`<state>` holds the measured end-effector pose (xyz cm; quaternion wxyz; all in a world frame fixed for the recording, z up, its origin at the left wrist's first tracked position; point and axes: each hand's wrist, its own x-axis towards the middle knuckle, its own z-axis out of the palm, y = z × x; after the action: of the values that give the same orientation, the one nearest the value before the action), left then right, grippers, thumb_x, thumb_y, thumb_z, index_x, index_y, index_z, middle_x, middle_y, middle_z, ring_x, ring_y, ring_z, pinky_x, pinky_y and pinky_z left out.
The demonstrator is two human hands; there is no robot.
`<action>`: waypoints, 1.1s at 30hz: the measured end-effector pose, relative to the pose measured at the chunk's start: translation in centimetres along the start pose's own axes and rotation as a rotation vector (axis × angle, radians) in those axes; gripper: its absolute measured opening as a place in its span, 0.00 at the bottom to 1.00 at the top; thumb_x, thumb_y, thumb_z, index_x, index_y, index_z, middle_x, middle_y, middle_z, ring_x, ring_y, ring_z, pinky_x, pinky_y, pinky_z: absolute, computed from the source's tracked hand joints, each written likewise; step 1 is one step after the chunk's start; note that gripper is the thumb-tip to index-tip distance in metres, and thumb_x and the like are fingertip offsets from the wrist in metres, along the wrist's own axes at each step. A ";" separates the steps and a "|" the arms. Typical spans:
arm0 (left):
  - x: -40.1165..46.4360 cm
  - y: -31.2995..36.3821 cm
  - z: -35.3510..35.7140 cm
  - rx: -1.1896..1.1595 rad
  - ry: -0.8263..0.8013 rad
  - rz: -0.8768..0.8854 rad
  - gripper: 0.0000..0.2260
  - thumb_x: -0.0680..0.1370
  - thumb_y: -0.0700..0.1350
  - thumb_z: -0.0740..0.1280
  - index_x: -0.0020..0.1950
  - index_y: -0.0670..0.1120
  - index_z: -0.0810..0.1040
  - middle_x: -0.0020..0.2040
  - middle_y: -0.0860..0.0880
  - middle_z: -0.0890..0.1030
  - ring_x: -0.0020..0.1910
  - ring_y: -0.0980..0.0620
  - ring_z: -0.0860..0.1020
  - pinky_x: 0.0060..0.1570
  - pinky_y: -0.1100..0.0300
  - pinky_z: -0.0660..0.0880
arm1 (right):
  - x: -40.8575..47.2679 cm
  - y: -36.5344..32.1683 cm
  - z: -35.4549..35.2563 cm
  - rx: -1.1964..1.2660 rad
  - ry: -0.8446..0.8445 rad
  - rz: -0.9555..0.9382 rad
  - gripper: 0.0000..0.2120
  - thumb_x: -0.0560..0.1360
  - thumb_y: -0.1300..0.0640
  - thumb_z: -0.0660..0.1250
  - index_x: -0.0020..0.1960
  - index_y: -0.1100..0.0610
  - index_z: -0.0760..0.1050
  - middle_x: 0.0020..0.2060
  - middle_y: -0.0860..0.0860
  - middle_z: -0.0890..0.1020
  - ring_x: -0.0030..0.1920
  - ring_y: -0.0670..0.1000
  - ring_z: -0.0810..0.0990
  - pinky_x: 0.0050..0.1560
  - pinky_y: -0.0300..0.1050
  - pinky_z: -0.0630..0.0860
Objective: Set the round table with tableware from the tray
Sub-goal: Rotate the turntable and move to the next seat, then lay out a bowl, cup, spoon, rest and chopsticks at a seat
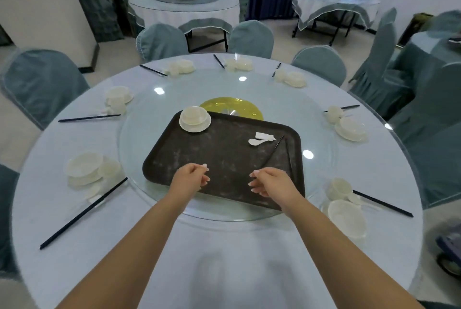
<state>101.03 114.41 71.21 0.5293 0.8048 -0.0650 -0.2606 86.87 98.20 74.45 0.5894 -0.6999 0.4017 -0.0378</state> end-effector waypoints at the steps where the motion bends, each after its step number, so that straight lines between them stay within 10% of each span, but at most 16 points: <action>1: 1.4 0.1 -0.2 -0.011 0.005 -0.027 0.09 0.81 0.51 0.62 0.50 0.47 0.79 0.45 0.47 0.83 0.47 0.50 0.81 0.49 0.57 0.78 | 1.2 -0.5 0.5 -0.004 -0.007 0.011 0.11 0.81 0.54 0.61 0.50 0.57 0.81 0.42 0.53 0.85 0.42 0.51 0.83 0.49 0.42 0.78; 22: 25.3 -2.2 -0.9 -0.275 0.226 -0.363 0.07 0.80 0.40 0.63 0.56 0.41 0.76 0.46 0.43 0.80 0.40 0.48 0.81 0.36 0.59 0.78 | 21.4 -1.3 8.2 0.045 -0.116 0.250 0.09 0.80 0.56 0.61 0.46 0.56 0.78 0.37 0.53 0.81 0.33 0.49 0.78 0.36 0.39 0.72; 33: 34.2 -2.5 -1.1 -0.355 0.305 -0.312 0.22 0.78 0.39 0.68 0.70 0.39 0.67 0.44 0.41 0.79 0.39 0.46 0.83 0.37 0.58 0.81 | 27.1 -0.4 9.8 0.136 -0.108 0.287 0.08 0.79 0.57 0.61 0.48 0.56 0.79 0.41 0.55 0.84 0.39 0.51 0.82 0.40 0.39 0.77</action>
<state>130.40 103.43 57.37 0.6191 0.7297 0.1869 -0.2223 110.48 89.52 60.45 0.6555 -0.5947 0.4620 0.0572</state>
